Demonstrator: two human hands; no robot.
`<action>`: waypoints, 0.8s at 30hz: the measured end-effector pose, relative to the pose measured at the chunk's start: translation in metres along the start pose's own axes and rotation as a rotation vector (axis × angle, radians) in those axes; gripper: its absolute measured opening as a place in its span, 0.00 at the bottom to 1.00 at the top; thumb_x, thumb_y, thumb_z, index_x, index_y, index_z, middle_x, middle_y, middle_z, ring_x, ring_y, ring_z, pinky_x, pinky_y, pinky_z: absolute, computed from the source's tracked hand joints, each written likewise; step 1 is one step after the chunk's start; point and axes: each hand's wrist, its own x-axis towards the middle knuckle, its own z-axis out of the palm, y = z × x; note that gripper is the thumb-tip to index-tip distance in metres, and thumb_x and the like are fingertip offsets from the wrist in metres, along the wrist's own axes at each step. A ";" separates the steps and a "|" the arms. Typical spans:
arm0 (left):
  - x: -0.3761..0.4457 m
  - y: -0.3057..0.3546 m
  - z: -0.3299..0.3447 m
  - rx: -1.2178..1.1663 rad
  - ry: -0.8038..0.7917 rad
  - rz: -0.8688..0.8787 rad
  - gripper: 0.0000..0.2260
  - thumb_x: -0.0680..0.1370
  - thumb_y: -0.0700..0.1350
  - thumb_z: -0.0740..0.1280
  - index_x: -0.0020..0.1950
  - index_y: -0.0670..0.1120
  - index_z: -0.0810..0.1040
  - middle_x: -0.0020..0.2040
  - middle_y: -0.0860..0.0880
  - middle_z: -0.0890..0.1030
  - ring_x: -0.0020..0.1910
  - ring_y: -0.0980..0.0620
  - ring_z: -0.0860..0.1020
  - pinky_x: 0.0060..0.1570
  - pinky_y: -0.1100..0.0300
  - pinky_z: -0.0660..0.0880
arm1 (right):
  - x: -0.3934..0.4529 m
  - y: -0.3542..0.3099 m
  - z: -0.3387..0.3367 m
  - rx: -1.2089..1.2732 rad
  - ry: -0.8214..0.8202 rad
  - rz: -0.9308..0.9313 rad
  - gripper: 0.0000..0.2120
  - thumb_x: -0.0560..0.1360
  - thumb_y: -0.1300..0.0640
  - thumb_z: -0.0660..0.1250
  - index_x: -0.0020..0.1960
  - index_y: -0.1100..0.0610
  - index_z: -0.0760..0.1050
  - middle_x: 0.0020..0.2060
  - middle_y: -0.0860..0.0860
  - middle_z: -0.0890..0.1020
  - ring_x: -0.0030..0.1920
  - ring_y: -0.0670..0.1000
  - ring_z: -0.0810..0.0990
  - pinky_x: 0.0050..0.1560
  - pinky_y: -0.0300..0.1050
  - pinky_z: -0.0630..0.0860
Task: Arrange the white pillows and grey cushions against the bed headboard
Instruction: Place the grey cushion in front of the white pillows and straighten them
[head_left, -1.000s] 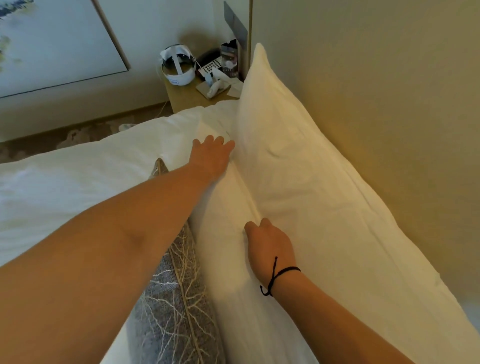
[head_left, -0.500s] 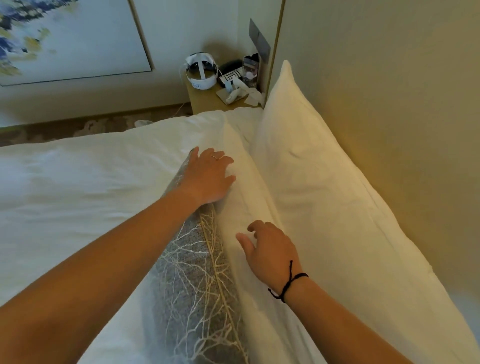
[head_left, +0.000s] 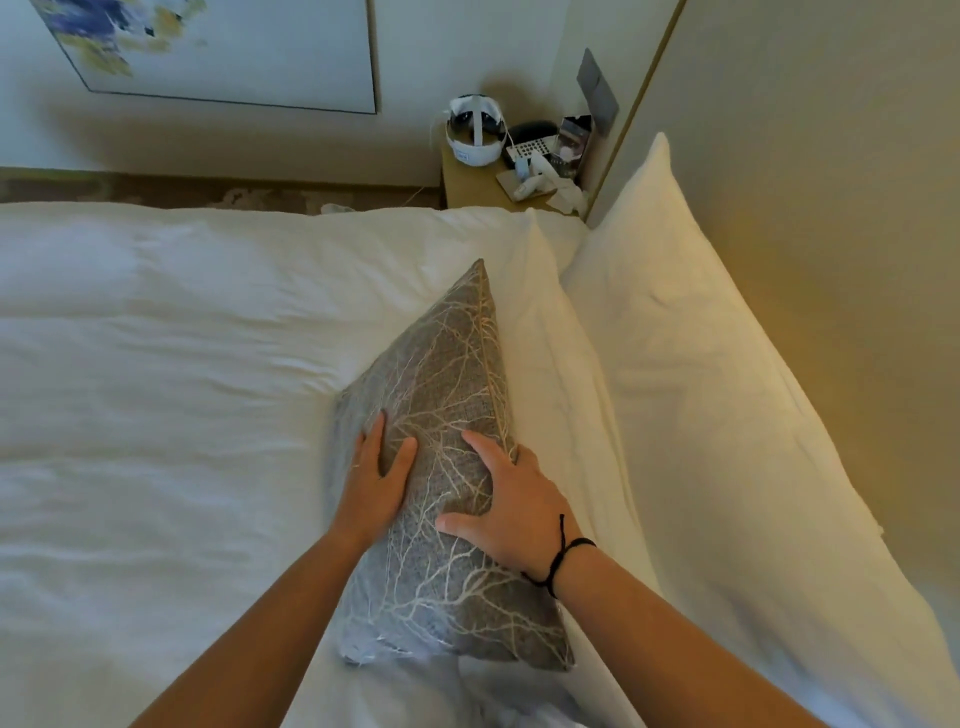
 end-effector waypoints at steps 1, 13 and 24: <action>-0.003 -0.009 -0.001 -0.024 -0.008 -0.037 0.37 0.73 0.74 0.56 0.79 0.64 0.50 0.81 0.52 0.53 0.80 0.51 0.52 0.76 0.43 0.54 | 0.001 0.000 0.001 0.010 -0.010 0.010 0.48 0.57 0.28 0.70 0.70 0.27 0.47 0.66 0.54 0.66 0.56 0.57 0.77 0.55 0.50 0.77; 0.000 -0.019 0.032 -0.051 -0.067 -0.134 0.38 0.72 0.75 0.53 0.79 0.65 0.46 0.82 0.50 0.45 0.80 0.52 0.44 0.76 0.43 0.47 | 0.008 0.027 0.003 0.105 0.056 -0.015 0.38 0.68 0.56 0.75 0.69 0.36 0.59 0.37 0.46 0.81 0.31 0.42 0.77 0.32 0.39 0.72; 0.027 0.022 0.101 0.018 -0.184 -0.033 0.40 0.73 0.71 0.44 0.81 0.52 0.46 0.82 0.52 0.45 0.79 0.54 0.41 0.77 0.50 0.42 | 0.001 0.067 -0.040 0.091 0.197 -0.015 0.32 0.70 0.55 0.71 0.66 0.34 0.60 0.54 0.47 0.80 0.49 0.50 0.78 0.50 0.45 0.75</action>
